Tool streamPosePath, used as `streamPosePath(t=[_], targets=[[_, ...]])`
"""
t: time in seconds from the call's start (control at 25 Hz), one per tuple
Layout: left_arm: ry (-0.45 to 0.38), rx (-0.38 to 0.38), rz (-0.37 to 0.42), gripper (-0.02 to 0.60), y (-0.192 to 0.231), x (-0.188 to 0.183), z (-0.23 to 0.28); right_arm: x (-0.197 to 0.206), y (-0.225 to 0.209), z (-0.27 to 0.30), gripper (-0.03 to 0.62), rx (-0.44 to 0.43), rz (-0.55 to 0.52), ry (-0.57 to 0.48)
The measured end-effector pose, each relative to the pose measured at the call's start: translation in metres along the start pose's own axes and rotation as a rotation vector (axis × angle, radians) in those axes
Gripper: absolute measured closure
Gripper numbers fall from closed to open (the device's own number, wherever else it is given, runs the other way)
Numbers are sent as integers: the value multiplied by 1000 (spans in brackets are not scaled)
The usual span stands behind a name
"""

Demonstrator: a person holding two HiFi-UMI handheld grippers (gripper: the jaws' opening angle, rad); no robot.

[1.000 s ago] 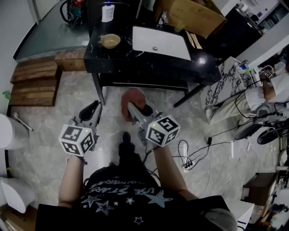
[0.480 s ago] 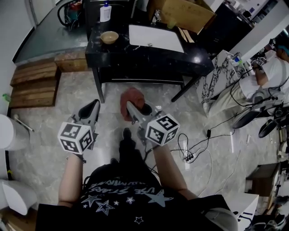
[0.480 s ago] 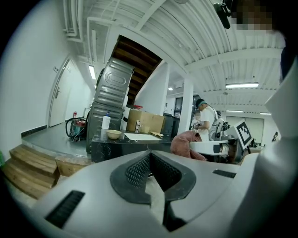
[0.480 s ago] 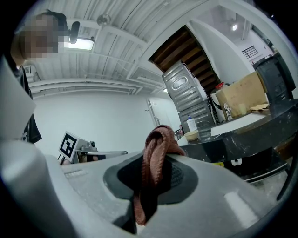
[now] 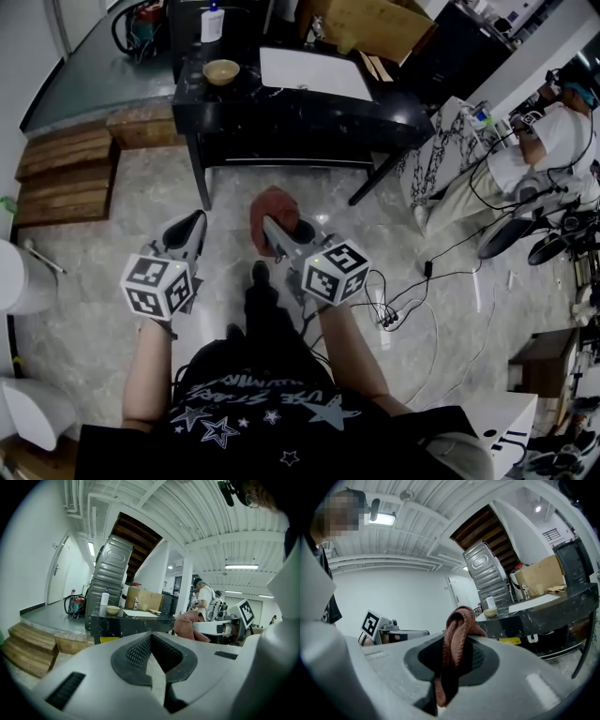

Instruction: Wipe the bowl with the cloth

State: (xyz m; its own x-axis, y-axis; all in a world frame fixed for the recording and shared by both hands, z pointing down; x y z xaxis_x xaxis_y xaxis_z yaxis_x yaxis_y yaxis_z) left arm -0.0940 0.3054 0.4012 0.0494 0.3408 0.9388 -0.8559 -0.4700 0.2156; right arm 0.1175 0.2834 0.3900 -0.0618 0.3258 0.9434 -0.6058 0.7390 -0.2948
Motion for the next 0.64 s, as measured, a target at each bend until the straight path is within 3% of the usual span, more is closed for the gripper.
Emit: streamPosePath(t=[0.64], targets=[[5,9,23,574,-2,0,-5,5,5,-4,530,12,-11,21]])
Point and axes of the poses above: the fingertips, and each gripper's own axes: z forward along the fingers, y to its left, x out of its underside, the point moved 7 cm from there along -z, backward along the fingers, and after that the axes turned 1 degree about y, right-handed, at the moved point
